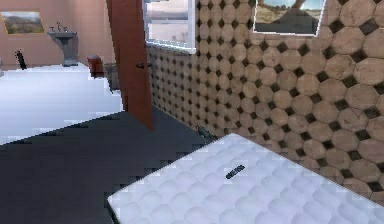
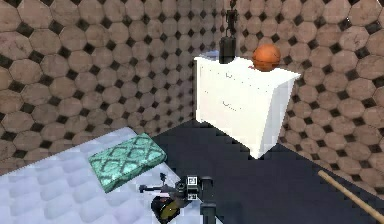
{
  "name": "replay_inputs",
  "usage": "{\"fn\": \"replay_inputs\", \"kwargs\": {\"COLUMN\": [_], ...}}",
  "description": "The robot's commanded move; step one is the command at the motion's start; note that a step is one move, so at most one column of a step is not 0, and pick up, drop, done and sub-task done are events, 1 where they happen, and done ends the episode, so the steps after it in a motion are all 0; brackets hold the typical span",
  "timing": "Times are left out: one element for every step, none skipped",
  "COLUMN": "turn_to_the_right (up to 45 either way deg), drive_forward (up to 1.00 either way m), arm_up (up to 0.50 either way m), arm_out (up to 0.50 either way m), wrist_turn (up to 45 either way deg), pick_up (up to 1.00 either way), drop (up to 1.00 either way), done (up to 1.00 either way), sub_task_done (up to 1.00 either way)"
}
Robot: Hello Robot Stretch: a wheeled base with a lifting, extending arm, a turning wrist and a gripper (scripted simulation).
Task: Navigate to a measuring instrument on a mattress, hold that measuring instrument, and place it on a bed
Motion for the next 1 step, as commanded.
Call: {"fn": "replay_inputs", "kwargs": {"turn_to_the_right": [0.0], "drive_forward": [0.00], "arm_up": [-0.30], "arm_out": [0.00], "wrist_turn": [0.0], "pick_up": [0.00], "drop": [0.00], "done": [0.00], "sub_task_done": [0.00]}}
